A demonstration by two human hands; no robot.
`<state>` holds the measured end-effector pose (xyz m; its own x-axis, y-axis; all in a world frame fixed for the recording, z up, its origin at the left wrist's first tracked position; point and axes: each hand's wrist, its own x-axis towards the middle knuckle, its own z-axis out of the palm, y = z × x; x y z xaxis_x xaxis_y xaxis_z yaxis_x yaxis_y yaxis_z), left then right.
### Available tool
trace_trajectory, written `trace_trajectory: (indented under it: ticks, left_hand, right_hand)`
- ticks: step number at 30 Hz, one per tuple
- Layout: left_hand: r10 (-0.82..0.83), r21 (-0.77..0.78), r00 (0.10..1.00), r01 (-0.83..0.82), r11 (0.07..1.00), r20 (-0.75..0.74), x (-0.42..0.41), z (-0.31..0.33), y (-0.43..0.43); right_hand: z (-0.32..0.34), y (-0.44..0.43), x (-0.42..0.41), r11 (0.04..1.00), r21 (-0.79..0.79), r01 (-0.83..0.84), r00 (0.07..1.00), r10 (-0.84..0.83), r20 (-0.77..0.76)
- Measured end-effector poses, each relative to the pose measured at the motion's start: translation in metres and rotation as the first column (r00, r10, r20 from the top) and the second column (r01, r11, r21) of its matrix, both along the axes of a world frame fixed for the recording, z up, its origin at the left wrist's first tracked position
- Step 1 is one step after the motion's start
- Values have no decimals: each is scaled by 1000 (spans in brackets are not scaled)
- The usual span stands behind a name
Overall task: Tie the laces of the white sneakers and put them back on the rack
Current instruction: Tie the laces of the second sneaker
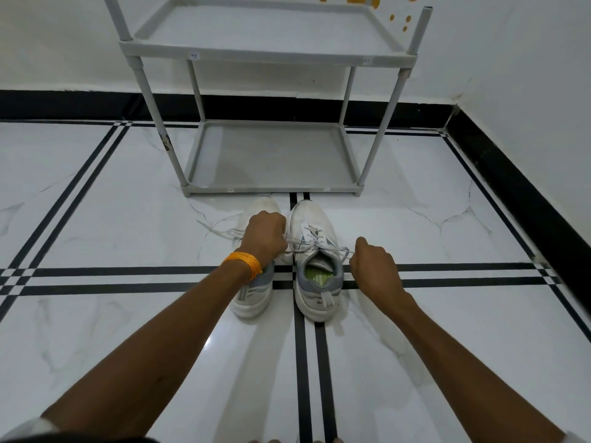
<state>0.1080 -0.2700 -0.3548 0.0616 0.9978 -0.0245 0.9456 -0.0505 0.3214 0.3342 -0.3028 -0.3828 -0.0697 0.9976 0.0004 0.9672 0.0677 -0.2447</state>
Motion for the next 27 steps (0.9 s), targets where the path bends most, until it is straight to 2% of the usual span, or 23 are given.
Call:
trace_trajectory:
  ticks: [3, 8, 18, 19, 21, 24, 26, 27]
  left_hand:
    - [-30, -15, 994, 28, 999, -101, 0, -4, 0]
    - [-84, -43, 970, 76, 996, -227, 1, -6, 0]
    - [-93, -44, 947, 84, 996, -307, -1, -8, -1]
    - [-89, -47, 953, 79, 996, -290, -1, -9, -2]
    - [-77, -44, 977, 69, 997, -199, -4, -8, 0]
    - [2, -125, 995, 10, 992, 96, -18, -1, 4]
    - [58, -206, 955, 4, 979, 291, -20, 10, 7]
    - [68, -183, 933, -2, 983, 354, -16, 15, 8]
  right_hand:
    - [-6, -5, 2, 1000, -6, -26, 996, 26, 80]
    - [-14, -5, 6, 998, -13, -64, 992, 65, 110]
    - [-25, -4, 11, 999, -5, -31, 994, 32, 107]
    - [-26, -3, 10, 1000, -25, -10, 998, 11, 65]
    - [-23, 1, 10, 995, -95, 43, 991, -55, -119]
    - [-3, 4, 13, 976, -195, 97, 905, -169, -392]
    - [15, 3, 15, 978, -116, 174, 856, -209, -472]
    - [24, 3, 11, 979, -19, 204, 858, -188, -478]
